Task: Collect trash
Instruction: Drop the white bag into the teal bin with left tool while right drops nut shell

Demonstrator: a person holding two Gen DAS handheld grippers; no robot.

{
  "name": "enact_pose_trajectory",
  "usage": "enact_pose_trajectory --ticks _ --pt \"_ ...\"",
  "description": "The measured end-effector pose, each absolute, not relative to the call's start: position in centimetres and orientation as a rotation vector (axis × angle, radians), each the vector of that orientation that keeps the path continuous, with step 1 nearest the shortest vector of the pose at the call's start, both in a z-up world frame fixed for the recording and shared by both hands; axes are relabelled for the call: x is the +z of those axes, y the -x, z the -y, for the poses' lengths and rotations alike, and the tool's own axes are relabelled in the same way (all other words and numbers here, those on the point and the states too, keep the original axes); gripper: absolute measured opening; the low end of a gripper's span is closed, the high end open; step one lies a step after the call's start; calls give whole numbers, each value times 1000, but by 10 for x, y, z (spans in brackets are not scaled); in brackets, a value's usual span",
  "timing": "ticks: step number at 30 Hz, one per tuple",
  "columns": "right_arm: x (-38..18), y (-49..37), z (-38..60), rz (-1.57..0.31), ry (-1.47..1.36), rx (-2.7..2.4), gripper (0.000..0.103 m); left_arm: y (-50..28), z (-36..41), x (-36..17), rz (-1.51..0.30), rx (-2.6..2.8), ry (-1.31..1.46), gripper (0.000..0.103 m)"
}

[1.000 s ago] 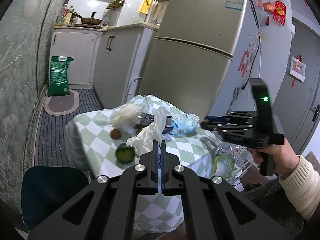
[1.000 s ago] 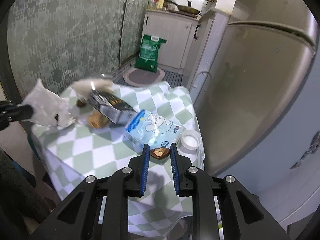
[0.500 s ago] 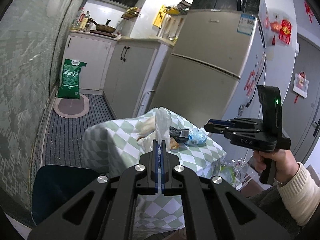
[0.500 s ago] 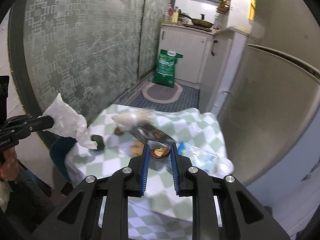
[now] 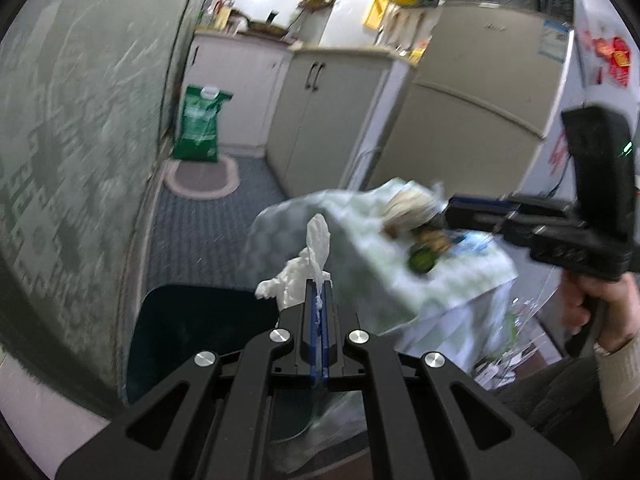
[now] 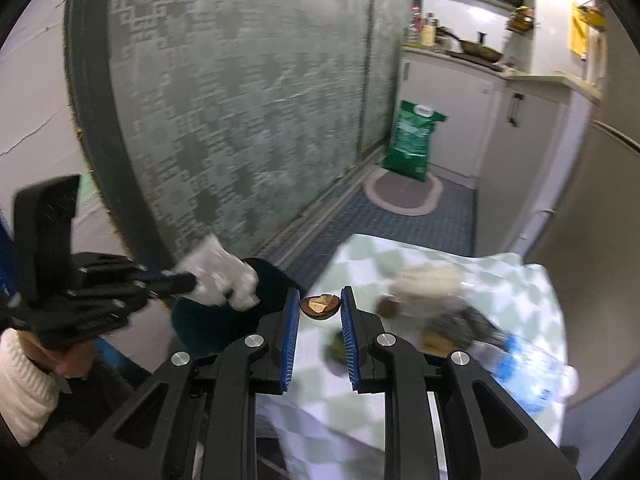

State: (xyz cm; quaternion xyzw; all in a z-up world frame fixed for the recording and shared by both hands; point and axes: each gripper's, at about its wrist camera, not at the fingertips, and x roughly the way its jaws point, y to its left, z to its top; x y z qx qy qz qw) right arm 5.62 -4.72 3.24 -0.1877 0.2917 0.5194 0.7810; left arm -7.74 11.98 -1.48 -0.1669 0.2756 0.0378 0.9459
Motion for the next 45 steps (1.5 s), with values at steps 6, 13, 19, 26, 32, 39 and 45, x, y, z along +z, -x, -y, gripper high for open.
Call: enact_pose_trajectory --ticks 6,13,19,26,32,39,45 --pt "23 -41 10 -695 389 1214 21 88 -143 -34 -620 149 346 9" --pt "2 -30 -27 -784 412 1254 21 97 -155 -45 -660 190 347 9" --pt "-16 -27 -46 -839 443 1235 21 107 -159 -46 -656 213 342 9" --pt "-33 -27 -64 -890 453 1225 21 113 -167 -46 -653 222 352 9" --pt "-41 -27 -74 -934 449 1233 27 119 -173 -48 -649 227 357 14" --pt "-25 -29 -66 -882 403 1242 27 123 -168 -36 -581 179 365 26" --pt "-6 -38 -42 -823 358 1220 27 109 -153 -29 -568 153 345 29"
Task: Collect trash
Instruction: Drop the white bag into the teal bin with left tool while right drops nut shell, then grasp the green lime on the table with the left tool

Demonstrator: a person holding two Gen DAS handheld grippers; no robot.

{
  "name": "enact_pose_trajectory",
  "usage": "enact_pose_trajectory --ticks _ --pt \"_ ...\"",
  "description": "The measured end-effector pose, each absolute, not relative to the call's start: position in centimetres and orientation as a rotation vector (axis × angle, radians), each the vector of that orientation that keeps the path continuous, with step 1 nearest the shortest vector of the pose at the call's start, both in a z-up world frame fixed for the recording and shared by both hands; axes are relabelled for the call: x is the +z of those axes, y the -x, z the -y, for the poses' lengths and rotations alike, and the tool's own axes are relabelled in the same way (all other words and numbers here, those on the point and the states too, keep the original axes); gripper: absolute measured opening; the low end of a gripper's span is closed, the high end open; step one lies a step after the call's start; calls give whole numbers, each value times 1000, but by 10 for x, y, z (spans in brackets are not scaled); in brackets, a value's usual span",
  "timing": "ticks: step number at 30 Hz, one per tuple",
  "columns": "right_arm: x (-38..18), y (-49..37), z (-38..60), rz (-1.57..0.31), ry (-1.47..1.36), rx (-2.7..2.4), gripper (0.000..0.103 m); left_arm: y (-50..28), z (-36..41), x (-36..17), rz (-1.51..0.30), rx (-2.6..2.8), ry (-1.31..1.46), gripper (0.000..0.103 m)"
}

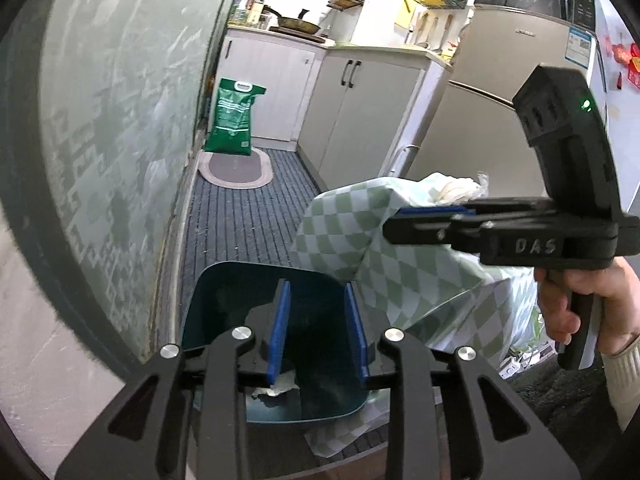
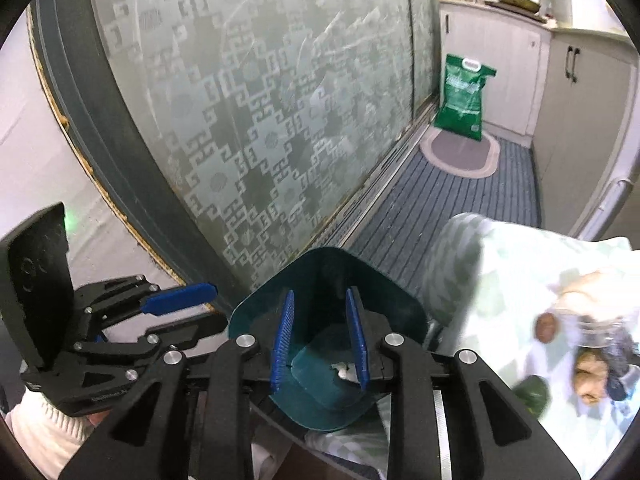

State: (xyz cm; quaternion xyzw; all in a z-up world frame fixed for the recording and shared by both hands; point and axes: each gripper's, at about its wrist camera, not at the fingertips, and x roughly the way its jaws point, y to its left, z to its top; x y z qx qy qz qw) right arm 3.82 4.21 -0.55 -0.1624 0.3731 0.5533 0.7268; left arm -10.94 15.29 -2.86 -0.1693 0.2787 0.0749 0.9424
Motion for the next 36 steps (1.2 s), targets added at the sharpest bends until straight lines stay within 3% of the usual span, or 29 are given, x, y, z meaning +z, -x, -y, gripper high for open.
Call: enact_pose_trajectory --ticks 9,13,17,25,36 --pt "22 -72 28 -738 266 1133 34 72 -112 -14 -551 76 290 32" --pt "28 -85 60 -715 232 1092 36 55 -90 -8 -537 50 251 38" --pt "30 -94 87 -700 215 1059 45 41 -66 -3 -516 5 201 44" --pt "33 -114 143 -680 170 988 53 8 -39 -9 -545 -21 163 52" --pt "29 -148 216 -671 136 841 56 -26 -28 -19 -584 35 128 55"
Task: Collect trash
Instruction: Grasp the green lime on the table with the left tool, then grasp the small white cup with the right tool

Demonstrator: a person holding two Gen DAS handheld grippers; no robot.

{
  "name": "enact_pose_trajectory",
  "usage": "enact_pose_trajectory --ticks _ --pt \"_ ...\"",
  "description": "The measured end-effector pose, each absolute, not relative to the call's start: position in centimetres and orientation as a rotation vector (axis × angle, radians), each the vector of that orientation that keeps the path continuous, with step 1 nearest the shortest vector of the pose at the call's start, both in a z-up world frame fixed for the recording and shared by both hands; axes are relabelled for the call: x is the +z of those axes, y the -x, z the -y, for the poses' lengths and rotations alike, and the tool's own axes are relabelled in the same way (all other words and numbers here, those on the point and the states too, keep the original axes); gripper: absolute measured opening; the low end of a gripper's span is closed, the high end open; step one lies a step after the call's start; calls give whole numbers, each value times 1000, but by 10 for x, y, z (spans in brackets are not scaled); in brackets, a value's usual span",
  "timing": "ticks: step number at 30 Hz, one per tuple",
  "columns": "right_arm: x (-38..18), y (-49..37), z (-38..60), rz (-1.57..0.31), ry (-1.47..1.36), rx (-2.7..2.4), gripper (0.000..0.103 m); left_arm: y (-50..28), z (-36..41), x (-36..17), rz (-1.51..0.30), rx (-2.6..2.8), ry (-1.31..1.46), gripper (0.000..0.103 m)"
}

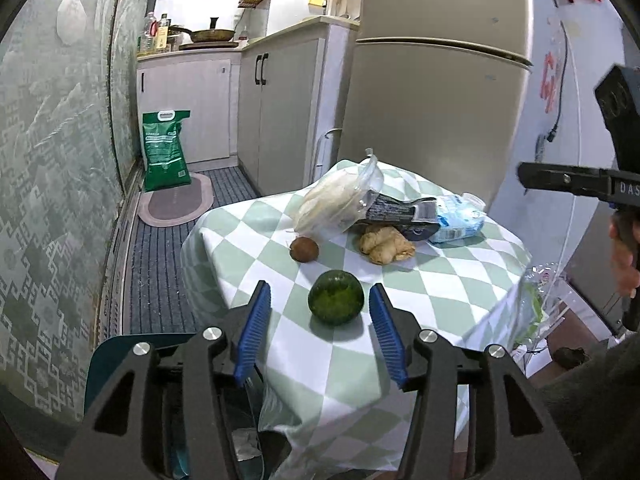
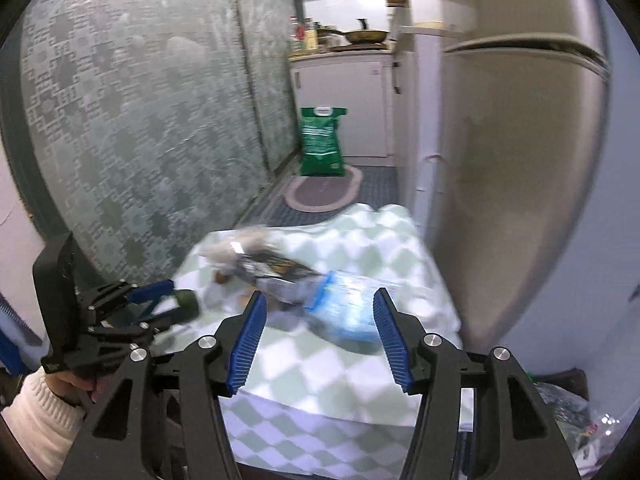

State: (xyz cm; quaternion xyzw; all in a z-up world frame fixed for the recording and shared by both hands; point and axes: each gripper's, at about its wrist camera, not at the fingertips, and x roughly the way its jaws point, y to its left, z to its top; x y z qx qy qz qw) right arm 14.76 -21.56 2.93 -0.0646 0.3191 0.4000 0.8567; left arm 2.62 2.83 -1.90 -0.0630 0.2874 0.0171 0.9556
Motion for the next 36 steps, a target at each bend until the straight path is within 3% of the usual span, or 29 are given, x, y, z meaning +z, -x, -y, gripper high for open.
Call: enact_pose_trajectory --ticks 3,6,20,28,36 --pt "24 -159 231 -675 134 794 56 -33 -28 -20 -587 35 145 54" --pt "18 -168 238 -686 141 764 56 -38 -25 -23 -604 40 142 31" --pt "-8 -204 245 -645 346 913 55 -35 -22 -18 -581 -10 193 30" --pt "-18 -229 240 -675 324 984 55 -34 -21 -17 -579 -23 199 30" --pt "-25 -234 227 -696 351 1030 46 -32 -22 -14 -567 -48 230 30"
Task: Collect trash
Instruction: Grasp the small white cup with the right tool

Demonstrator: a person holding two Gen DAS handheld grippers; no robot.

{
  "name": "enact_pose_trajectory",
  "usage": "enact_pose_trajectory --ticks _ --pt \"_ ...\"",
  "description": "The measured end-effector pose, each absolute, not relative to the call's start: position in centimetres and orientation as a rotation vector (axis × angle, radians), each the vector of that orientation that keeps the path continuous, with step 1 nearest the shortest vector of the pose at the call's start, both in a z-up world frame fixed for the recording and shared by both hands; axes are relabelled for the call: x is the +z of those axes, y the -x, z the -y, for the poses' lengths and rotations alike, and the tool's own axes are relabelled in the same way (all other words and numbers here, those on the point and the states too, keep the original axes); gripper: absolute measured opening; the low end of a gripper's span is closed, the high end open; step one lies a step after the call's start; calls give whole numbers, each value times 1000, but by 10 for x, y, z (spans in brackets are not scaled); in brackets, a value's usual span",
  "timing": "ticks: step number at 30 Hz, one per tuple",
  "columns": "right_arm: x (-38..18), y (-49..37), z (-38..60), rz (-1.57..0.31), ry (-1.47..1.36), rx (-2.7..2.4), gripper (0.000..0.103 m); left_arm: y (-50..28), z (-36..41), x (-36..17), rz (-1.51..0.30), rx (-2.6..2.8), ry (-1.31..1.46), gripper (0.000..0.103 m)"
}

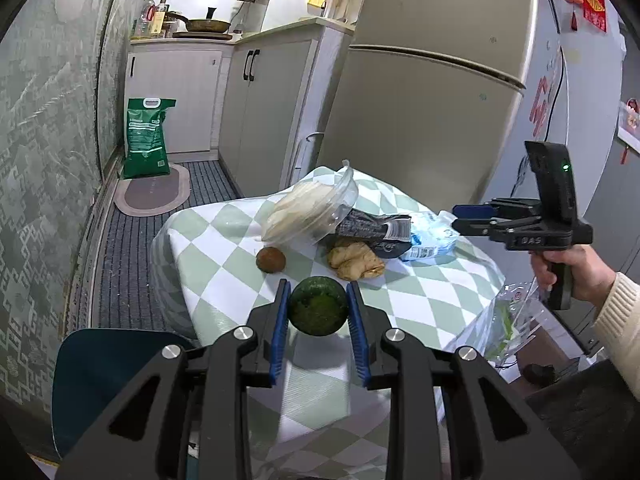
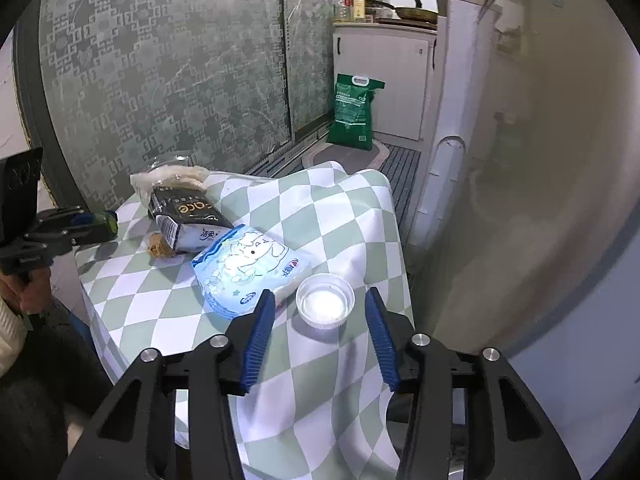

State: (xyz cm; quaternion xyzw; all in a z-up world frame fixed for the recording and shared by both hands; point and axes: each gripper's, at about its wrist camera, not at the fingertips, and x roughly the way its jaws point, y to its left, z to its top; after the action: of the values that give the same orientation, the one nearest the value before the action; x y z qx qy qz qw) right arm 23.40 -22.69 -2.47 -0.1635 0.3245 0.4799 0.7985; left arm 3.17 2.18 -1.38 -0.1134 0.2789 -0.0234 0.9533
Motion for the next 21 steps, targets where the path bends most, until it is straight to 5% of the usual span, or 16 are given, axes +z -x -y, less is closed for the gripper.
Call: enact_pose_trajectory --ticks 6,21 --pt "-31 -239 219 -711 385 1029 30 -28 -24 -13 -562 -56 241 30" --pt "3 -212 195 -624 405 1061 30 -5 -46 -2 -517 -22 279 30"
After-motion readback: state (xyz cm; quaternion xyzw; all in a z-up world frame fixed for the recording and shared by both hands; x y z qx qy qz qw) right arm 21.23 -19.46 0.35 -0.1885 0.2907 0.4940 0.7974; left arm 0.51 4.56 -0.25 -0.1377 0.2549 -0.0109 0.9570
